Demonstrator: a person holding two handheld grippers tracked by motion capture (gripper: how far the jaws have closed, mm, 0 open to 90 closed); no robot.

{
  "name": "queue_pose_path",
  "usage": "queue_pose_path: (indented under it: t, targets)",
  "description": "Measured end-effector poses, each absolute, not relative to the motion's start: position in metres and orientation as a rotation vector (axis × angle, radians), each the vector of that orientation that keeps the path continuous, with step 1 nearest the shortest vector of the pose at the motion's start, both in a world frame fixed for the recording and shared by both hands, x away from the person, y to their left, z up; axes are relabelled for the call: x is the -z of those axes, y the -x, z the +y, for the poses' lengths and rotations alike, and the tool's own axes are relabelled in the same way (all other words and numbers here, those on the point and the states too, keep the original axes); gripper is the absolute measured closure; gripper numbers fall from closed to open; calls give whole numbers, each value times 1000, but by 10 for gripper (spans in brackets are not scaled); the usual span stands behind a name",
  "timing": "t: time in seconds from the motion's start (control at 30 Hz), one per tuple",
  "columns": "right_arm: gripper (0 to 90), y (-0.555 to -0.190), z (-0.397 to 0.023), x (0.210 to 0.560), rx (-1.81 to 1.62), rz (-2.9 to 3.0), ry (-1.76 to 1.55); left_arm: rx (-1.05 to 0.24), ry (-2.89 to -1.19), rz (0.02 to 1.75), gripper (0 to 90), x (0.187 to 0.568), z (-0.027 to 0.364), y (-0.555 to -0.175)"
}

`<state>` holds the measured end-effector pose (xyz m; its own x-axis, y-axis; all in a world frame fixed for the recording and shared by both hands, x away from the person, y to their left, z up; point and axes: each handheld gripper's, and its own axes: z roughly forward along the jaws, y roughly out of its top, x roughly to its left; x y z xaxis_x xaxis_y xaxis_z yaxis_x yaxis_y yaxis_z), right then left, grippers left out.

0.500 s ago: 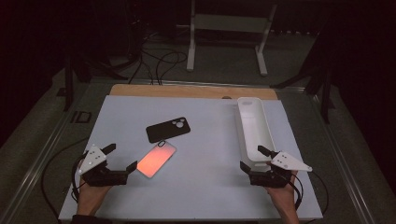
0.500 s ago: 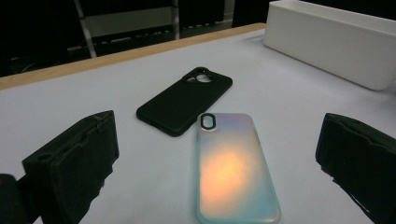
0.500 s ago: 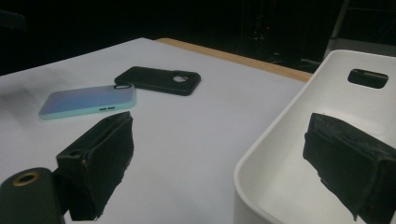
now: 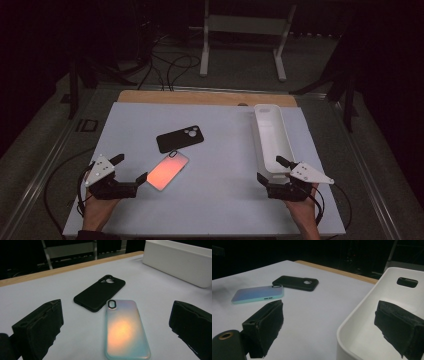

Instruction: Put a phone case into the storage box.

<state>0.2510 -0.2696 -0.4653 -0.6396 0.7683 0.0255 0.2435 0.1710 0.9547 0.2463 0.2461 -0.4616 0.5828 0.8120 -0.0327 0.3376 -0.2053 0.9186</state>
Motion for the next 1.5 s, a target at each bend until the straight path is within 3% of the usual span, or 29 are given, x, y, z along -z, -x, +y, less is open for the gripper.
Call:
queue_pose_path:
  t: [1.5]
  targets:
    - [86, -253, -271, 463, -1465, 1969, -964, -457, -2101, 1087, 0, 465, 203, -287]
